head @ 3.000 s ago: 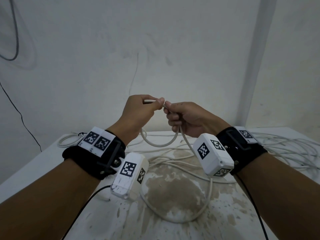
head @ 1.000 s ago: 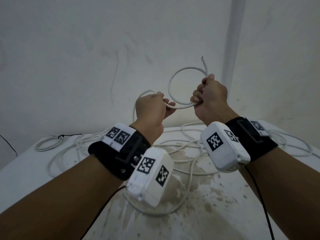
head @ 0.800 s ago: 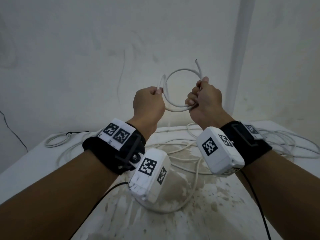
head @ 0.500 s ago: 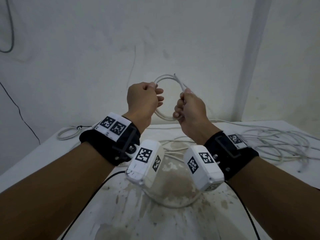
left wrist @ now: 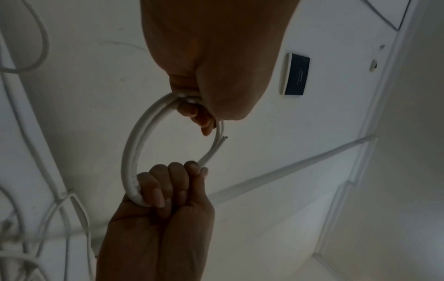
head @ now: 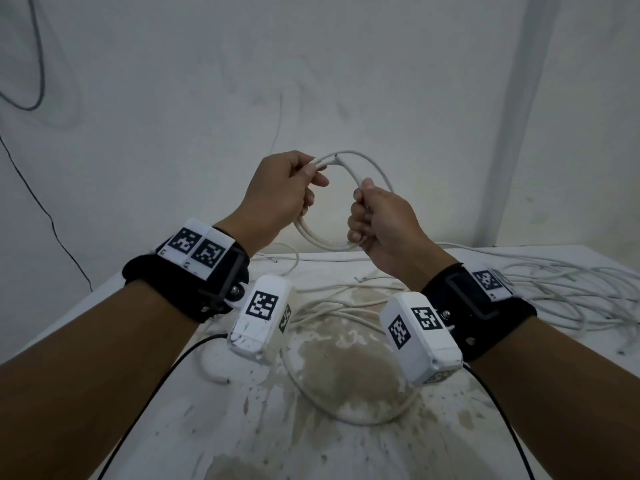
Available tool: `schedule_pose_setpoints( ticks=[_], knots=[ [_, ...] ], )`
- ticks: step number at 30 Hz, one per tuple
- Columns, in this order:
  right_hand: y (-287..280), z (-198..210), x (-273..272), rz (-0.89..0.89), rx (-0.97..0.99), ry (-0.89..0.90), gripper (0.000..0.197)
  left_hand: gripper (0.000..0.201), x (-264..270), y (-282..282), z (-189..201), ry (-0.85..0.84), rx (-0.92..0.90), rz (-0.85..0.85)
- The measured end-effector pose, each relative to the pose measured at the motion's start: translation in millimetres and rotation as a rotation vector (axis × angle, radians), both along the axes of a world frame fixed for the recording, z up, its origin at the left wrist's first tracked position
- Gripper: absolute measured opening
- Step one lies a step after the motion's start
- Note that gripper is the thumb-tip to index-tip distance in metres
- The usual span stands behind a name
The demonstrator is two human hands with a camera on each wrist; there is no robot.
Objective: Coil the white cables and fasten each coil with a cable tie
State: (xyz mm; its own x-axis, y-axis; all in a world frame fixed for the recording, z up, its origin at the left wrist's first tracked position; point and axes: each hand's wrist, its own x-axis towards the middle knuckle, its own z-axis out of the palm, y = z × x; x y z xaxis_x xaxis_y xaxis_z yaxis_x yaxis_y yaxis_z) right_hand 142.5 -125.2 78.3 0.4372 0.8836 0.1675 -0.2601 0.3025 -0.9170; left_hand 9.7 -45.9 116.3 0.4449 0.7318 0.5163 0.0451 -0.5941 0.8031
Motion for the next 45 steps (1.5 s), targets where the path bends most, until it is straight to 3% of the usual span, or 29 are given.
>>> schedule_pose_setpoints(
  ticks=[8,14,18,23,25,27,29,31,33,37,42,45],
  knots=[
    [-2,-1,8,0.023,0.009,-0.063,0.034,0.026,8,-2,10,0.133,0.039,-0.029],
    [-5,-5,14,-0.035,0.001,-0.114,0.034,0.024,13,-4,13,0.215,0.027,-0.156],
    [-3,-6,13,-0.074,0.01,-0.156,0.035,0.031,21,-6,8,0.246,0.295,-0.037],
    [-6,-9,15,-0.081,0.03,-0.256,0.035,0.039,27,0,2,0.207,0.313,0.057],
    [-8,-8,20,-0.162,0.005,-0.328,0.043,0.038,28,1,-1,0.163,0.285,0.053],
    [-7,-5,26,-0.388,0.007,-0.437,0.05,0.03,28,1,-2,0.135,0.26,0.033],
    [-5,-3,35,-0.682,0.024,-0.564,0.043,0.024,28,1,-2,0.125,0.239,0.001],
    [-3,3,44,-0.796,-0.011,-0.644,0.027,0.024,28,2,-1,0.127,0.241,-0.005],
    [0,7,50,-0.655,-0.091,-0.684,0.02,0.027,29,3,-1,0.127,0.244,0.005],
    [-9,12,55,-0.441,-0.169,-0.877,0.028,0.034,25,8,-2,0.121,0.24,0.049],
    [-25,22,53,-0.126,-0.344,-0.953,0.023,0.026,19,9,-10,0.078,0.187,0.054],
    [-28,27,49,-0.059,-0.402,-1.069,0.028,0.026,16,8,-11,0.068,0.165,0.044]
  ],
)
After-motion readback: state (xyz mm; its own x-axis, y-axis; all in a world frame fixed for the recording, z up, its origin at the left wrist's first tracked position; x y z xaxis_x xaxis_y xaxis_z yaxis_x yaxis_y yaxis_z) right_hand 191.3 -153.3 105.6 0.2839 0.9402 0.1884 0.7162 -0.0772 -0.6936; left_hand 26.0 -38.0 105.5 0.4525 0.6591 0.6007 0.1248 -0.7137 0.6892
